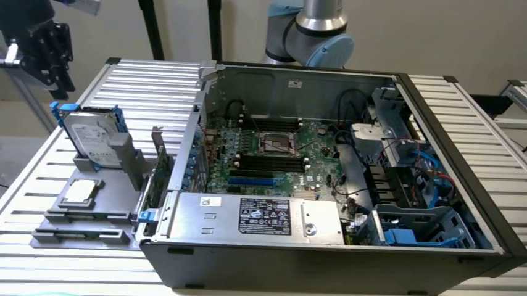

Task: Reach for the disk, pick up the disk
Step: 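Pick up the disk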

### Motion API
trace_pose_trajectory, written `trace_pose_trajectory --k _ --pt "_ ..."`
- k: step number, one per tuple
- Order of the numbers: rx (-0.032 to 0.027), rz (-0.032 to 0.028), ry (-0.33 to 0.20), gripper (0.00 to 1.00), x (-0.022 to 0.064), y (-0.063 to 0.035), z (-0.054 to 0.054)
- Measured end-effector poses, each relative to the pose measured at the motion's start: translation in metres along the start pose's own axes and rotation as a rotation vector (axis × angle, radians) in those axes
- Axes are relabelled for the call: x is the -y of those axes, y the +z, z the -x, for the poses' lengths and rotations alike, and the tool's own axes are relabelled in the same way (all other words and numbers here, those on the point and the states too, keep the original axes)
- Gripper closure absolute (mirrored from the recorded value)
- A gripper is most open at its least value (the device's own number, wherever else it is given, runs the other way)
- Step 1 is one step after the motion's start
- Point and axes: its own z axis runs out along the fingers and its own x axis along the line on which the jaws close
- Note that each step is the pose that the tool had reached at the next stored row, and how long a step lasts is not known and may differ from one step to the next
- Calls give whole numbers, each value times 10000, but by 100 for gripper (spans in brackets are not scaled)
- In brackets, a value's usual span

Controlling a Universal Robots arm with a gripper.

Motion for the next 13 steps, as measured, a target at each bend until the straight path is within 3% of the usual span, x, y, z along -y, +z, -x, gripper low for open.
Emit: trace_pose_trajectory --k 2,5,7,8,13 --pt "0 2 3 64 0 11 0" --pt "0 4 5 47 1 37 0" --pt "0 3 5 47 2 68 0" --pt "0 4 5 40 2 86 0" --pt "0 4 13 40 -8 177 0"
